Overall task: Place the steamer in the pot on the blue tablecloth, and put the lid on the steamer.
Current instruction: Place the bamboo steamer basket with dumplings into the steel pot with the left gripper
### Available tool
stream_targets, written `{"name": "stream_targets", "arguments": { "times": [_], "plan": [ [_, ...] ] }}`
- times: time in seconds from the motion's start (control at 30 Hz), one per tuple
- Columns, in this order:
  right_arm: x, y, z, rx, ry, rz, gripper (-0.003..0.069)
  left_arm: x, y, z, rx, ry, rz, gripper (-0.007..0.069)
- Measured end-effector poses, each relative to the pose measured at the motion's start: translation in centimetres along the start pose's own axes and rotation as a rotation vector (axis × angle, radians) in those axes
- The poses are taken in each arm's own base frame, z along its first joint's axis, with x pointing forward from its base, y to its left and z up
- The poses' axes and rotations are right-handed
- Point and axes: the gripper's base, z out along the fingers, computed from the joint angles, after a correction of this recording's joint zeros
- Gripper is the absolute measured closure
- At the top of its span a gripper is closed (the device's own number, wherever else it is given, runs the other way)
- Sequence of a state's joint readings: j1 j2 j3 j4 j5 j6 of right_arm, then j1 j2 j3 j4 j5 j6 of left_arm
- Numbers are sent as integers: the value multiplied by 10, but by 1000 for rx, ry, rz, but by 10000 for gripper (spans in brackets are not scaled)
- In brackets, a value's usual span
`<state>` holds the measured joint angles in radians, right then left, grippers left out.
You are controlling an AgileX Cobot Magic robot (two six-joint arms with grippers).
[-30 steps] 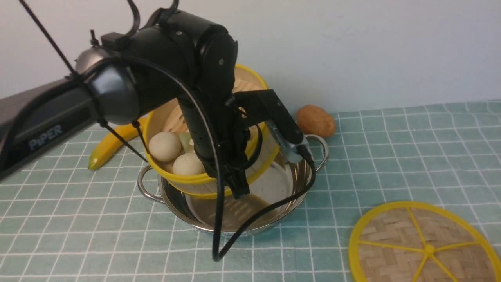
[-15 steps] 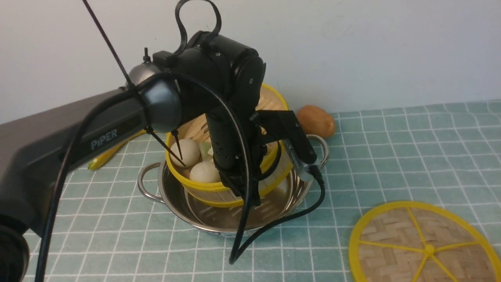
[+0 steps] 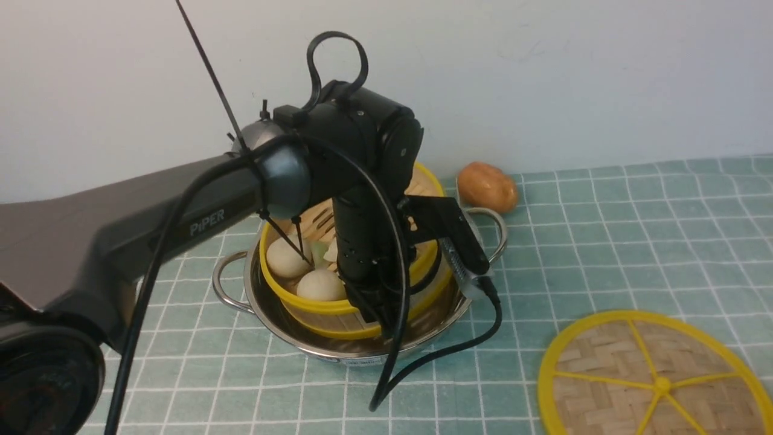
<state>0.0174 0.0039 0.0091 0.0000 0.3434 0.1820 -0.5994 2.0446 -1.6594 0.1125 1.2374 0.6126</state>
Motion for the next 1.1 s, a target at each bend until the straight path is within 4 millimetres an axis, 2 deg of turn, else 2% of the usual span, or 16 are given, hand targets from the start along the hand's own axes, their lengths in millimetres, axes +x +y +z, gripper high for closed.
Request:
{"name": "stream_targets", "arguments": {
  "times": [0.23,0.57,0.7,0.73,0.9,1.1],
  "plan": [
    [0,0,0,0,0,0,419,-3,0,13,19,22,3,575],
    [0,0,0,0,0,0,419,-4,-1,13,30,10,-4,562],
    [0,0,0,0,0,0,419,-4,0,13,26,8,-18,514],
    [0,0,0,0,0,0,419,-4,-1,13,28,8,-28,468],
    [0,0,0,0,0,0,419,-4,1,11,12,7,-30,363],
    [0,0,0,0,0,0,419,0,3,-2,-37,-1,-111,279]
  ]
}}
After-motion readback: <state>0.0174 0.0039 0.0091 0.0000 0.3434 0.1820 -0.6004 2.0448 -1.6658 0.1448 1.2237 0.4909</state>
